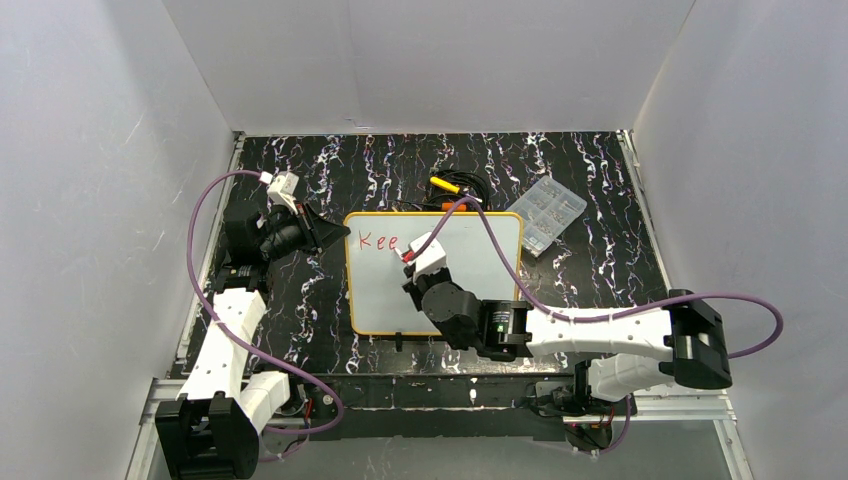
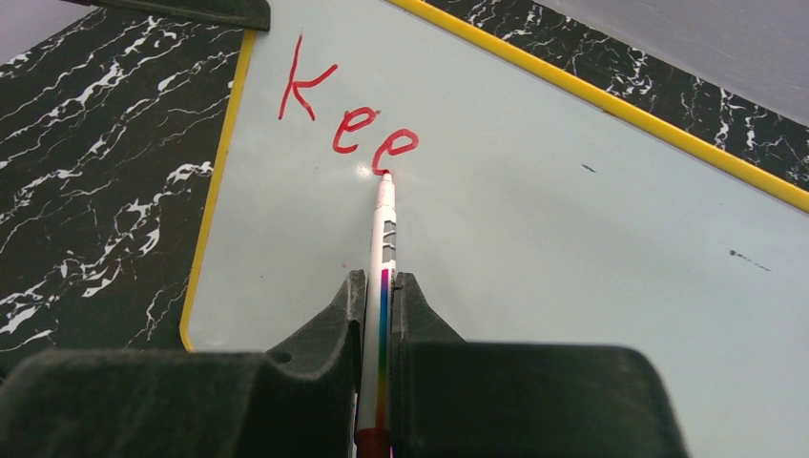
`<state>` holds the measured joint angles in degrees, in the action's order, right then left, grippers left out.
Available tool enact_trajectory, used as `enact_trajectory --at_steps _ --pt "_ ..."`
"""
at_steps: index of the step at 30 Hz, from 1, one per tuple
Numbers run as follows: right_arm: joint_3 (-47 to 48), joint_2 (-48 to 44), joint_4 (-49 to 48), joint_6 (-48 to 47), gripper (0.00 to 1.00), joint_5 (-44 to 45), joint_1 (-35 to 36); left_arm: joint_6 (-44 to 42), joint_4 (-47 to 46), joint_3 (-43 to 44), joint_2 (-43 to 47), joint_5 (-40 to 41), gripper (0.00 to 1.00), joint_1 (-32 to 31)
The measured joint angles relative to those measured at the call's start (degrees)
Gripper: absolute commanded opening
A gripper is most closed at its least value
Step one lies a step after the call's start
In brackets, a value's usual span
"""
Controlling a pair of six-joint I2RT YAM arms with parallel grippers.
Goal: Write a sentence on the whiteboard
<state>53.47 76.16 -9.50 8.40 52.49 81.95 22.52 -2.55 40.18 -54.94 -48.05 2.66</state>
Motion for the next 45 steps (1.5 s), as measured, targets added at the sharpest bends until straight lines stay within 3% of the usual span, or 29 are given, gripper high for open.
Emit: enact_trajectory --at_steps 18,38,45 --pt "0.0 -1.3 -1.7 -3.2 0.01 3.0 -0.1 0.0 0.0 0.0 0.0 -0.1 0.00 0.0" --pt "-2.1 -1.7 7.7 5.7 0.01 0.7 3.5 0.0 0.0 0.0 0.1 -0.2 0.00 0.0" --pt "-3.0 -5.8 4.1 4.0 0.01 1.2 3.9 0.0 0.0 0.0 0.1 -0.2 0.00 0.0"
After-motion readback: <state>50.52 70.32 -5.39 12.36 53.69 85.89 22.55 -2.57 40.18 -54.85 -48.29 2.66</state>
